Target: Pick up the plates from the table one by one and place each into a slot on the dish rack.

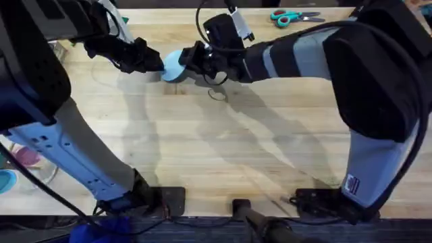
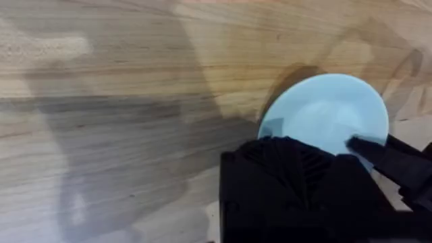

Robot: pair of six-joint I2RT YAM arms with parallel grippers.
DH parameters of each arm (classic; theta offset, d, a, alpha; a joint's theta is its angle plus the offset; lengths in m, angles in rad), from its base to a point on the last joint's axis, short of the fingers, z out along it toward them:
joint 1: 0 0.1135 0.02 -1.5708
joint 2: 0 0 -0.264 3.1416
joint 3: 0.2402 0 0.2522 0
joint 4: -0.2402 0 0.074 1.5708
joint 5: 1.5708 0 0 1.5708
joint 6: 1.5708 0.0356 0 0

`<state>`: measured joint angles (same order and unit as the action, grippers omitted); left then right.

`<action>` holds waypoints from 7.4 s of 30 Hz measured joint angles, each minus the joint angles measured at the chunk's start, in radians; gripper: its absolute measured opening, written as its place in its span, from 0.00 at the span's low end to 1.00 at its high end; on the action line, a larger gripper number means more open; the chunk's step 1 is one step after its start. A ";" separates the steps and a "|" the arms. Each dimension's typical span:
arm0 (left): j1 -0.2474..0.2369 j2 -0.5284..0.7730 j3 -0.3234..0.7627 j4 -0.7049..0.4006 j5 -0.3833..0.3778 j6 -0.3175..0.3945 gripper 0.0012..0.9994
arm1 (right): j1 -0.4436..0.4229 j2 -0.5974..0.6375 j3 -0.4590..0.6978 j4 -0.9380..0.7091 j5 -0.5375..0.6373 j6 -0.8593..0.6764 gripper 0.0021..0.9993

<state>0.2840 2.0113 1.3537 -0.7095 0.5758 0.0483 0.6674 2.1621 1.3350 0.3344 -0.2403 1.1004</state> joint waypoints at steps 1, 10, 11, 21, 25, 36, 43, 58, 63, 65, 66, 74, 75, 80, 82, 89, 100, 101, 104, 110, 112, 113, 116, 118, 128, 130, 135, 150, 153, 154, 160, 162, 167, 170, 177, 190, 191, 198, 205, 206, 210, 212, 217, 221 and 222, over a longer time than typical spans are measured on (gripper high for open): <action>0.000 0.000 0.000 0.000 0.000 0.000 0.04 | 0.000 0.000 0.000 0.000 0.000 0.000 0.03; 0.000 0.000 0.000 0.001 0.000 0.000 0.04 | 0.000 0.000 0.000 0.000 0.000 0.019 0.03; 0.000 0.000 0.000 0.001 0.000 0.000 0.04 | 0.000 0.000 0.000 0.000 0.000 0.022 0.03; 0.000 0.004 0.011 -0.028 -0.003 0.000 0.04 | -0.006 0.000 0.000 -0.003 -0.042 0.021 0.03; 0.000 0.027 0.064 -0.118 -0.019 0.004 0.04 | -0.015 0.000 0.000 -0.006 -0.082 -0.009 0.03; -0.008 0.063 0.313 -0.387 -0.081 0.060 0.04 | -0.042 -0.003 0.000 -0.016 -0.179 -0.156 0.03; -0.008 -0.114 0.357 -0.455 -0.092 0.084 0.04 | -0.070 -0.093 0.000 -0.142 -0.187 -0.312 0.03; -0.069 -0.540 0.362 -0.604 -0.140 0.110 0.04 | -0.123 -0.378 0.000 -0.521 -0.121 -0.718 0.03; -0.129 -0.662 0.362 -0.669 -0.177 0.109 0.04 | -0.142 -0.508 0.000 -0.638 -0.066 -0.851 0.03; -0.146 -0.705 0.362 -0.695 -0.187 0.109 0.04 | -0.155 -0.560 0.000 -0.687 -0.045 -0.899 0.03; -0.153 -0.725 0.362 -0.707 -0.192 0.109 0.04 | -0.162 -0.585 0.000 -0.709 -0.035 -0.922 0.03; -0.165 -0.848 0.362 -0.804 -0.207 0.109 0.04 | -0.248 -0.787 0.000 -0.871 0.052 -1.091 0.03; -0.165 -0.859 0.362 -0.814 -0.207 0.109 0.04 | -0.263 -0.811 0.000 -0.889 0.064 -1.106 0.03; -0.165 -0.906 0.362 -0.853 -0.208 0.109 0.04 | -0.334 -0.913 0.000 -0.973 0.125 -1.158 0.03; -0.165 -0.918 0.362 -0.862 -0.210 0.109 0.04 | -0.358 -0.946 0.000 -1.009 0.149 -1.179 0.03; -0.165 -0.939 0.363 -0.887 -0.211 0.109 0.04 | -0.446 -1.033 0.000 -1.150 0.249 -1.246 0.03; -0.165 -0.939 0.363 -0.889 -0.212 0.112 0.64 | -0.633 -1.168 0.000 -1.192 0.304 -1.274 0.03; -0.165 -0.939 0.363 -0.889 -0.212 0.112 0.79 | -0.643 -1.176 0.000 -1.192 0.305 -1.274 0.03; -0.165 -0.939 0.363 -0.890 -0.213 0.110 0.99 | -0.666 -1.190 0.000 -1.192 0.305 -1.277 0.03; -0.165 -0.939 0.363 -0.892 -0.214 0.110 0.99 | -0.685 -1.191 0.000 -1.196 0.307 -1.281 0.03; -0.165 -0.939 0.363 -0.892 -0.214 0.110 0.99 | -0.685 -1.191 0.000 -1.197 0.308 -1.281 0.03; -0.165 -0.939 0.363 -0.895 -0.214 0.110 0.99 | -0.685 -1.191 0.000 -1.198 0.308 -1.281 0.03; -0.165 -0.939 0.363 -0.928 -0.214 0.110 0.99 | -0.685 -1.191 0.000 -1.211 0.308 -1.281 0.03; -0.165 -0.939 0.363 -0.959 -0.214 0.110 0.99 | -0.685 -1.191 0.000 -1.222 0.310 -1.281 0.03; -0.165 -0.939 0.366 -0.981 -0.214 0.110 0.99 | -0.778 -1.164 0.000 -1.258 0.337 -1.279 0.03; -0.165 -0.939 0.366 -0.981 -0.214 0.110 0.99 | -0.810 -1.142 0.000 -1.255 0.337 -1.276 0.03; -0.165 -0.939 0.366 -0.981 -0.214 0.109 0.99 | -0.871 -1.083 0.000 -1.222 0.338 -1.272 0.03; -0.165 -0.939 0.366 -0.981 -0.214 0.110 0.99 | -1.022 -0.879 0.000 -1.075 0.265 -1.265 0.03; -0.165 -0.939 0.366 -0.981 -0.214 0.109 0.99 | -1.027 -0.849 0.000 -1.068 0.246 -1.265 0.03; -0.165 -0.939 0.366 -0.981 -0.214 0.110 0.99 | -1.028 -0.842 0.000 -1.068 0.243 -1.265 0.03; -0.165 -0.939 0.366 -0.981 -0.214 0.110 0.99 | -1.028 -0.829 0.000 -1.042 0.232 -1.255 0.03; -0.165 -0.939 0.366 -0.981 -0.214 0.110 0.99 | -1.028 -0.829 0.000 -1.034 0.231 -1.254 0.03; -0.165 -0.939 0.366 -0.981 -0.214 0.109 0.99 | -1.028 -0.829 0.000 -0.998 0.231 -1.254 0.03; -0.165 -0.939 0.366 -0.981 -0.214 0.110 0.99 | -1.028 -0.829 0.000 -0.979 0.229 -1.254 0.03; -0.165 -0.939 0.366 -0.981 -0.214 0.109 0.99 | -1.028 -0.794 0.000 -0.956 0.224 -1.254 0.03; -0.165 -0.939 0.366 -0.981 -0.214 0.110 0.99 | -1.026 -0.752 0.000 -0.898 0.224 -1.258 0.03; -0.165 -0.939 0.366 -0.981 -0.214 0.110 0.99 | -1.025 -0.751 0.000 -0.894 0.224 -1.258 0.03; -0.165 -0.939 0.366 -0.981 -0.214 0.110 0.99 | -1.006 -0.708 0.000 -0.890 0.224 -1.258 0.03; -0.165 -0.939 0.366 -0.981 -0.214 0.110 0.99 | -1.001 -0.679 0.000 -0.886 0.224 -1.258 0.03; -0.165 -0.939 0.366 -0.981 -0.214 0.110 0.99 | -1.001 -0.678 0.000 -0.883 0.224 -1.258 0.03; -0.165 -0.939 0.366 -0.981 -0.214 0.109 0.99 | -1.001 -0.678 0.000 -0.865 0.224 -1.258 0.03; -0.165 -0.939 0.366 -0.981 -0.214 0.110 0.99 | -1.001 -0.678 0.000 -0.861 0.224 -1.259 0.03; -0.165 -0.939 0.366 -0.981 -0.214 0.110 0.99 | -0.998 -0.667 0.000 -0.846 0.224 -1.258 0.03; -0.165 -0.939 0.366 -0.981 -0.214 0.109 0.99 | -0.989 -0.650 0.000 -0.843 0.224 -1.259 0.03; -0.165 -0.939 0.366 -0.981 -0.214 0.110 0.99 | -0.986 -0.646 0.000 -0.841 0.224 -1.259 0.03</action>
<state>0.1192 1.0725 1.7195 -1.6901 0.3614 0.1578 -0.3187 1.5158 1.3346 -0.5070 -0.0166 -0.1585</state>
